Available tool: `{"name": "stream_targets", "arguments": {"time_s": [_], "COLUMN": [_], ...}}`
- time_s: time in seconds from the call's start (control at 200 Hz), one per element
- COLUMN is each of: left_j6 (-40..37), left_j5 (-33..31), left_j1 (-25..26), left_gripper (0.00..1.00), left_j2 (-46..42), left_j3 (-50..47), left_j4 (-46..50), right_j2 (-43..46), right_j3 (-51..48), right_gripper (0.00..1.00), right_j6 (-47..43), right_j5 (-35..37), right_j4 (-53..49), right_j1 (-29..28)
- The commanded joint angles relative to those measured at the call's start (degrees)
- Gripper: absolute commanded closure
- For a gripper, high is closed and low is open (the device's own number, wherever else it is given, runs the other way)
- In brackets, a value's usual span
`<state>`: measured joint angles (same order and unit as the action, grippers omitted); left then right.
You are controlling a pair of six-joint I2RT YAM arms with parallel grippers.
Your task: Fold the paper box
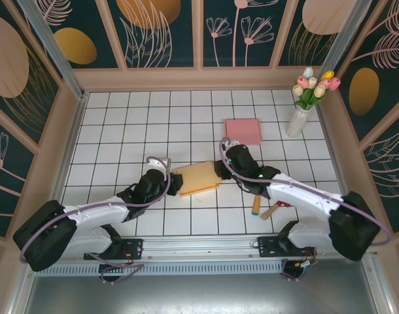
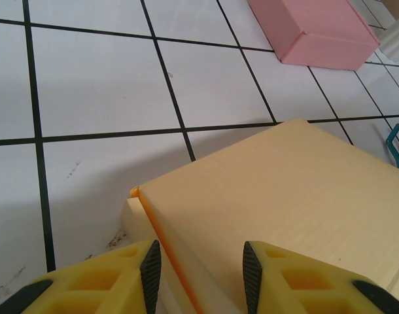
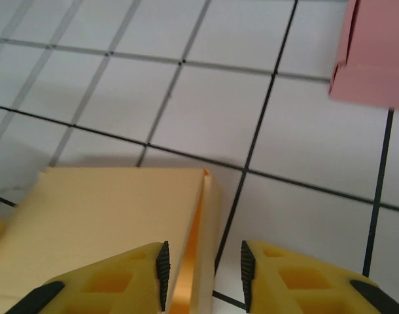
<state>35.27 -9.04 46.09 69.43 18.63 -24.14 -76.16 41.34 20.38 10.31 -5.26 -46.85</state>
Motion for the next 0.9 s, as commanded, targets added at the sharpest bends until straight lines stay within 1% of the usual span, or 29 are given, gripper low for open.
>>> {"name": "stream_targets", "arguments": {"time_s": [0.0,0.17,0.285,0.33,0.415,0.47,0.53,0.616,0.656,0.741,0.781,0.831,0.896], "left_j6": [0.9,1.2,1.5,2.0,4.4,6.4,10.1,20.2,23.4,28.4,32.8,37.7,40.8], "left_j5": [-0.1,0.2,-0.2,-0.4,-0.5,-0.9,-3.4,-8.7,-8.9,-7.7,-8.5,-9.2,-8.1], "left_j1": [0.4,0.4,0.4,0.4,0.4,0.4,0.4,0.4,0.4,0.4,0.3,0.4,0.4], "left_gripper": [0.60,0.60,0.60,0.59,0.56,0.53,0.46,0.32,0.27,0.19,0.16,0.16,0.16], "left_j2": [1.9,4.8,5.3,4.8,2.3,-0.3,-3.6,-7.9,-9.6,-13.4,-15.0,-16.8,-18.5], "left_j3": [-0.8,-1.0,-1.0,-0.9,-1.4,-1.7,-1.3,0.8,1.4,0.8,0.6,0.3,0.1], "left_j4": [-2.7,-4.8,-5.2,-5.1,-4.7,-3.7,0.4,12.0,16.1,20.5,23.7,27.7,30.5], "right_j2": [-3.9,-9.3,-12.9,-14.5,-16.6,-17.3,-17.6,-16.9,-16.5,-16.6,-17.2,-18.3,-19.6], "right_j3": [2.8,4.3,5.5,6.0,6.7,6.7,6.5,5.7,5.3,5.7,6.6,8.1,9.6], "right_gripper": [0.60,0.58,0.57,0.57,0.56,0.55,0.55,0.54,0.53,0.52,0.52,0.52,0.52], "right_j6": [1.9,1.9,2.8,3.5,4.8,5.6,6.7,8.5,9.3,11.6,12.8,14.2,15.4], "right_j5": [5.6,9.7,13.7,15.2,15.7,15.5,15.2,14.1,13.4,12.3,12.5,13.1,14.8], "right_j4": [0.5,0.0,-1.6,-2.4,-3.4,-3.5,-3.3,-2.3,-1.7,-2.3,-3.7,-5.8,-8.0], "right_j1": [-2.7,-6.9,-9.3,-9.9,-10.3,-10.4,-10.5,-10.5,-10.5,-10.5,-10.5,-10.6,-11.0]}}
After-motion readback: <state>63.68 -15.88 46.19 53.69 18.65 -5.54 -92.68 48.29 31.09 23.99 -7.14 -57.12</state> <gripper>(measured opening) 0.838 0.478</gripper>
